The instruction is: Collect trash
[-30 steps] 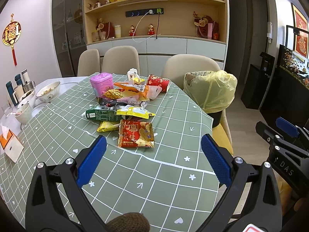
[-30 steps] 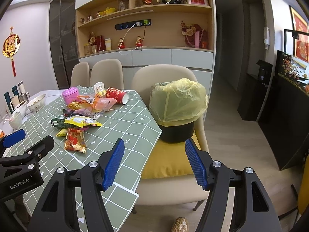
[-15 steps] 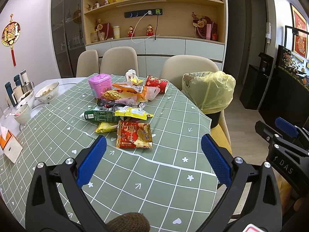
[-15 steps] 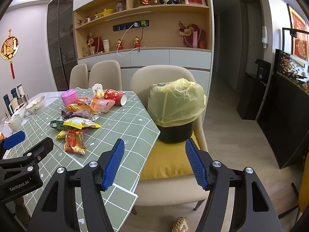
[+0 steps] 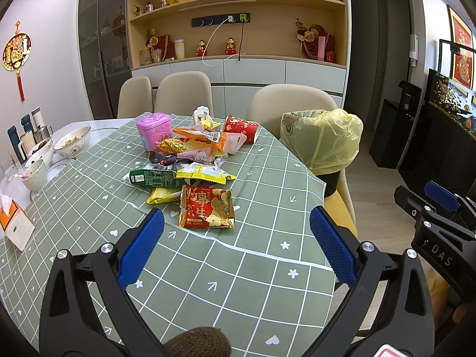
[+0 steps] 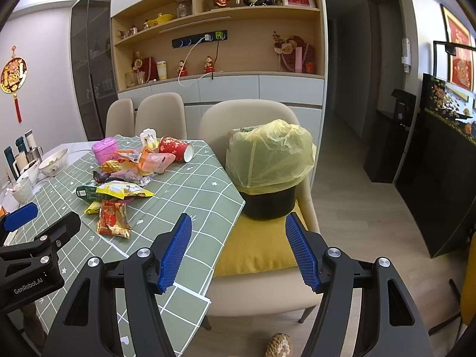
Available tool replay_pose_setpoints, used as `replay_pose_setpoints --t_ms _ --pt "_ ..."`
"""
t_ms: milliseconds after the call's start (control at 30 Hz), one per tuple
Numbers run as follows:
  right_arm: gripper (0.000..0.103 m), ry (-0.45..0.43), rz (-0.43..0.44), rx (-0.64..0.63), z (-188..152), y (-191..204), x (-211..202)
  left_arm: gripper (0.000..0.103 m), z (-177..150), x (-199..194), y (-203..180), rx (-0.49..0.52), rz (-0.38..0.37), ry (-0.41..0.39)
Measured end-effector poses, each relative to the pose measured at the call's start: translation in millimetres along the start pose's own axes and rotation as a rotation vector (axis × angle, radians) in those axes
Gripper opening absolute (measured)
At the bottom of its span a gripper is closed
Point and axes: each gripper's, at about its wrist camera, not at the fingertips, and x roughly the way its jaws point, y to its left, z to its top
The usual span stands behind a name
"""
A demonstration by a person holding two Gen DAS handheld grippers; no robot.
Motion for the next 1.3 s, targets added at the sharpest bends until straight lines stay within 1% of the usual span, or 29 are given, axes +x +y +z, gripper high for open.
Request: replay_pose_setpoints --t_ms 900,1033,1133,1233,1300 --pt "0.062 0.008 0.000 0.009 -3 -4 2 0.094 -1 8 -1 -0.005 0.001 0.014" --pt "0.062 0.027 -0.005 0.011 -4 -8 8 0.094 -1 19 6 -0.021 -0.010 0.019" --pt "0.062 0.046 -0.016 0.011 -6 -12 15 0.094 -3 35 14 -0.014 -0.033 0.030" --pt "0.062 0.064 -0.025 0.018 -7 -17 24 0.094 -4 56 27 -0.008 -0.063 0.057" --pt "0.062 0.076 -0.031 0.020 -9 -18 29 0.094 -5 73 35 0.014 -0.065 0.062"
